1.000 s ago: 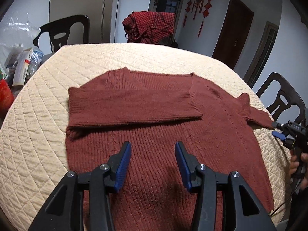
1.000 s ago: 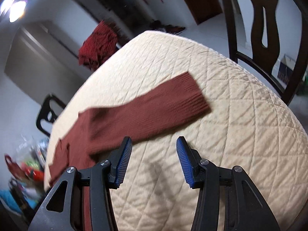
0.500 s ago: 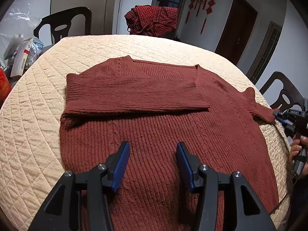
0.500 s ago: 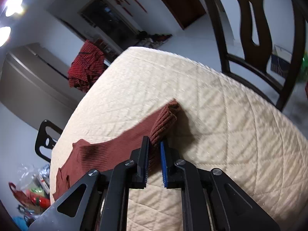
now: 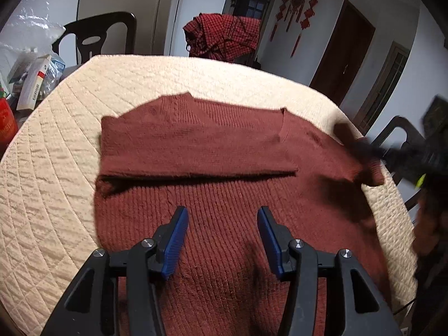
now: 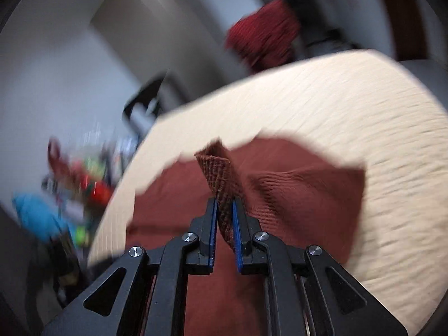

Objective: Fold small clothes

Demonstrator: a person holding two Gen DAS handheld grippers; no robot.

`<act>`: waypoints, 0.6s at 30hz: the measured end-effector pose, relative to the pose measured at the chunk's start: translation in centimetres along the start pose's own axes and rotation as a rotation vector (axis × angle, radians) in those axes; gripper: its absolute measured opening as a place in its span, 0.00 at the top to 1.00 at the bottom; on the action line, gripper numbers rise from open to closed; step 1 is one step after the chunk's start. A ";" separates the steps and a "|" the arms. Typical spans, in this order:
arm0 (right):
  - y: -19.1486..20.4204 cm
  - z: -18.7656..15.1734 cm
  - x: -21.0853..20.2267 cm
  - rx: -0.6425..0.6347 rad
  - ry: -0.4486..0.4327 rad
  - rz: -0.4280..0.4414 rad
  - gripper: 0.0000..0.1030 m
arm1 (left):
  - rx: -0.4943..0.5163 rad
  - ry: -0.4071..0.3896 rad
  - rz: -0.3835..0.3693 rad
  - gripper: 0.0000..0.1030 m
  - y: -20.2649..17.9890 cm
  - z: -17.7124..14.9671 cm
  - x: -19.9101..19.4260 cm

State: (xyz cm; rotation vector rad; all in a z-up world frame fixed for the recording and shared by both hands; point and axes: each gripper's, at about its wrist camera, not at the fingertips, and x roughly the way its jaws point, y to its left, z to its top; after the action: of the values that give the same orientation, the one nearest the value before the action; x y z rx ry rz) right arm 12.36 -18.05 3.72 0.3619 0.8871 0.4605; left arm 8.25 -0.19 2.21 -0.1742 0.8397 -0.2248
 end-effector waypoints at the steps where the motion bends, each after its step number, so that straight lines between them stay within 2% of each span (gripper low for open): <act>1: 0.4 -0.7 0.9 -0.020 0.037 0.008 0.85 | -0.001 -0.005 -0.005 0.47 0.0 0.2 -0.3; 3: 0.6 -1.9 1.5 -0.053 0.069 0.026 0.84 | -0.002 -0.009 -0.015 0.47 0.0 0.4 -0.7; 7: -0.3 -3.0 -0.5 -0.064 0.038 0.068 0.84 | -0.002 0.000 -0.062 0.47 -0.7 1.1 -0.7; 12: -2.6 -3.3 -2.6 -0.011 -0.019 -0.007 0.84 | 0.026 0.070 -0.174 0.47 -3.5 2.4 1.6; 18: -4.6 -4.3 -3.8 0.037 -0.038 -0.025 0.84 | 0.061 0.181 -0.219 0.48 -6.8 3.5 6.5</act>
State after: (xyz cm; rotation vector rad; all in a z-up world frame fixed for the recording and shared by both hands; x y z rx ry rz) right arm 7.90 -23.44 1.45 0.3916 0.8637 0.4130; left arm 14.22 -8.28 1.45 -0.1905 0.9924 -0.4765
